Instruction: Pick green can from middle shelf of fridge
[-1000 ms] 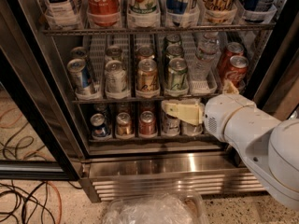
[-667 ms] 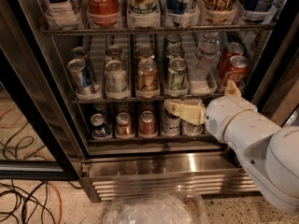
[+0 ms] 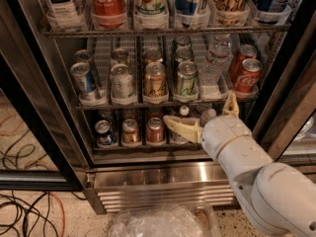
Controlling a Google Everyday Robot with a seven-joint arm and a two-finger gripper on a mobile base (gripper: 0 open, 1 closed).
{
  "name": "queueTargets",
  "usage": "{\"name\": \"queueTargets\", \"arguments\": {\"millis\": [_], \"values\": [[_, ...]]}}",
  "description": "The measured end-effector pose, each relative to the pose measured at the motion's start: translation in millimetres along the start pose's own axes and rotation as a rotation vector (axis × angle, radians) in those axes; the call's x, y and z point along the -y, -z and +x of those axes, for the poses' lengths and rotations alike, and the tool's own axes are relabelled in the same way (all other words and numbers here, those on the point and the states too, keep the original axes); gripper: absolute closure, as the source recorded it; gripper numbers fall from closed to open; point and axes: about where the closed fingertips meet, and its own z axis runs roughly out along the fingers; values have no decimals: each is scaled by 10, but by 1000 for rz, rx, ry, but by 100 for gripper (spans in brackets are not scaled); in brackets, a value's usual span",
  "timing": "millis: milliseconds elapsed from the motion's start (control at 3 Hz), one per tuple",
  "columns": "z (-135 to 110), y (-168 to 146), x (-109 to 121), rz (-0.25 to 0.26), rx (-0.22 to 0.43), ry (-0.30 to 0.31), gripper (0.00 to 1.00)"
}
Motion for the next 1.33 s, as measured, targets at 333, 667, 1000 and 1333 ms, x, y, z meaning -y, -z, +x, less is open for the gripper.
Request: {"name": "queueTargets", "arguments": {"millis": [333,667,1000,1333], "values": [[34,-89,-237,-91,59,32,0],[34,-89,-237,-91,59,32,0],[120,-129,-285,-69,64,18,0],[199,-209,-407,-29,113,12,0]]}}
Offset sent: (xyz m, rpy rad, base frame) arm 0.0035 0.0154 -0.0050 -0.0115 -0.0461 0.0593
